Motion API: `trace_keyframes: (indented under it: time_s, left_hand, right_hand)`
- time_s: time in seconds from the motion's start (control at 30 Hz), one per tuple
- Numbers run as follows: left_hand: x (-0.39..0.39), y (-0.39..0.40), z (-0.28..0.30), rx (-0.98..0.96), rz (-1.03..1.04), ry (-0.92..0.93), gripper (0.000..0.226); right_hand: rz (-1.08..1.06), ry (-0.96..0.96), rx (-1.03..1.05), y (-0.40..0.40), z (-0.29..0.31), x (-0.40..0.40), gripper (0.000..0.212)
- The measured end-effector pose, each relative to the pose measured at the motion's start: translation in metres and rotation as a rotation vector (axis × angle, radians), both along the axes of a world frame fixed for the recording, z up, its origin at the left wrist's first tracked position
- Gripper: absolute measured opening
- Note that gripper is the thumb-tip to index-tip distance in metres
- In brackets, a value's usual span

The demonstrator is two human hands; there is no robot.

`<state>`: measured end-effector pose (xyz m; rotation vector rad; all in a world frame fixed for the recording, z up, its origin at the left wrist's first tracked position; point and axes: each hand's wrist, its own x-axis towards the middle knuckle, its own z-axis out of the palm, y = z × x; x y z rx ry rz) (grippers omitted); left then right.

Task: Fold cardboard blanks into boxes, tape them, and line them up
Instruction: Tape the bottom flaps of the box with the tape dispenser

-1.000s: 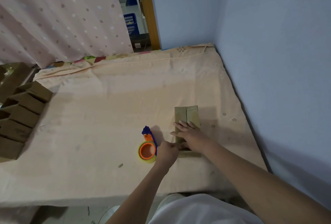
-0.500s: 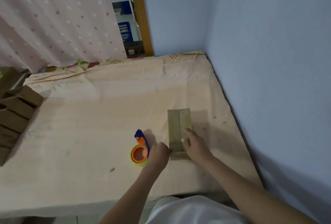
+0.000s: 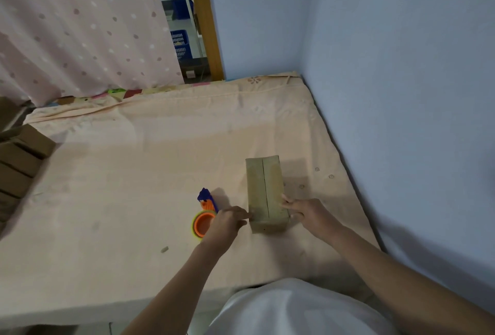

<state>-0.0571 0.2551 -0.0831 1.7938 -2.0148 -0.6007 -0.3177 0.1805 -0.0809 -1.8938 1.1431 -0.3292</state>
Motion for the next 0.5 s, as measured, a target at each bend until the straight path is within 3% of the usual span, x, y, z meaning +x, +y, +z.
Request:
trace_keyframes:
  time_s: [0.5]
  left_hand:
    - [0.007, -0.006, -0.021, -0.155, -0.068, 0.049, 0.023]
  right_hand:
    - [-0.042, -0.071, 0.054, -0.003, -0.022, -0.006, 0.053]
